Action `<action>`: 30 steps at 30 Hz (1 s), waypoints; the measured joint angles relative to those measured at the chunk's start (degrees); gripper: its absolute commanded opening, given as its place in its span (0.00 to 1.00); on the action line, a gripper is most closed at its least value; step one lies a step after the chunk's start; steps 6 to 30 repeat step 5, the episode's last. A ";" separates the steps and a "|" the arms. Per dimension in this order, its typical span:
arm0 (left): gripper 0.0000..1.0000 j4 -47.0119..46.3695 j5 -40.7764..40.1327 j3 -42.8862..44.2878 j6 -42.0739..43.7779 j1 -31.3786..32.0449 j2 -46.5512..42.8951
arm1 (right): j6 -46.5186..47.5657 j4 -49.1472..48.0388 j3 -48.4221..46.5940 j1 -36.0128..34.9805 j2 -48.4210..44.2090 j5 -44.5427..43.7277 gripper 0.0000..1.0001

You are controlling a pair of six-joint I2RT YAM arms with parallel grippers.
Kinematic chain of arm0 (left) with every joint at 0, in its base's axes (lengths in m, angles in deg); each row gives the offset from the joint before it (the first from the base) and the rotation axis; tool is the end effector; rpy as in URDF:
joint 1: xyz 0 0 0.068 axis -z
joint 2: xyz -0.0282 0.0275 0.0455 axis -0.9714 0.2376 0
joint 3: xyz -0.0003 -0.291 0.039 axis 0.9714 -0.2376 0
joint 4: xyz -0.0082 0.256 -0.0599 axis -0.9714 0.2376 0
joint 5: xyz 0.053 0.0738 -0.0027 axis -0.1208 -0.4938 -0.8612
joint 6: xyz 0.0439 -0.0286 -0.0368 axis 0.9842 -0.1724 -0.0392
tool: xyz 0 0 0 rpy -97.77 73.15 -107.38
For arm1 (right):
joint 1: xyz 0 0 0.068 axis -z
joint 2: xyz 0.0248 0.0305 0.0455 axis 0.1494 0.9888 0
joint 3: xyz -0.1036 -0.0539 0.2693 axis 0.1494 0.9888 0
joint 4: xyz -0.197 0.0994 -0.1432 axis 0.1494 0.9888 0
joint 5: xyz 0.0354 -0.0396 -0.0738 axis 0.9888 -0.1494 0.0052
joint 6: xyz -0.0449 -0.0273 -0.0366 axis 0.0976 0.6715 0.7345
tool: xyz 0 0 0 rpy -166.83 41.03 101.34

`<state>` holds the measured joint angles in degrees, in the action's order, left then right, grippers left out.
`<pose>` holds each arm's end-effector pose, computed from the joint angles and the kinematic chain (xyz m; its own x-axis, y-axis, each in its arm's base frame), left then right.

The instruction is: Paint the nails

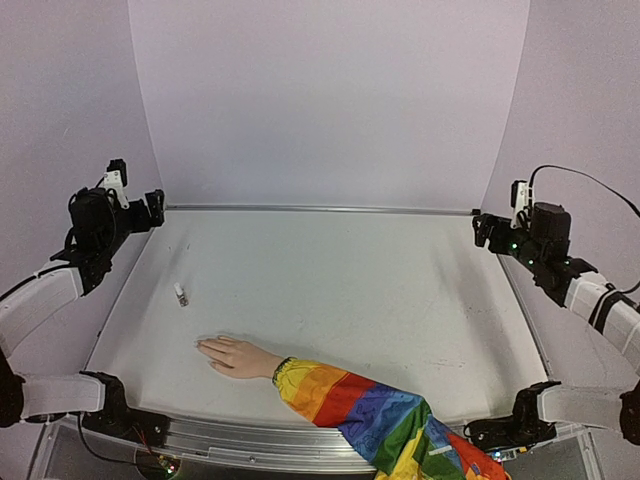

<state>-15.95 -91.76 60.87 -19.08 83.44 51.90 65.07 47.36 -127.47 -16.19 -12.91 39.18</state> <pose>0.2506 -0.0263 0.3273 -0.0986 -0.0802 -0.9919 0.0090 0.9966 -0.0815 0.2422 0.0292 0.3387 0.0444 0.1778 -0.9831 -0.0793 0.9816 0.1739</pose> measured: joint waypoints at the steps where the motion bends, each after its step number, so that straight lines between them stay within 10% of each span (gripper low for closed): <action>1: 1.00 -0.33 0.07 0.00 0.37 0.00 -0.11 | 0.07 -0.26 0.02 0.00 -0.31 0.20 0.98; 30: 1.00 -0.83 0.52 -0.63 0.96 0.00 -0.11 | 0.46 -1.53 1.05 0.00 -1.38 1.22 0.98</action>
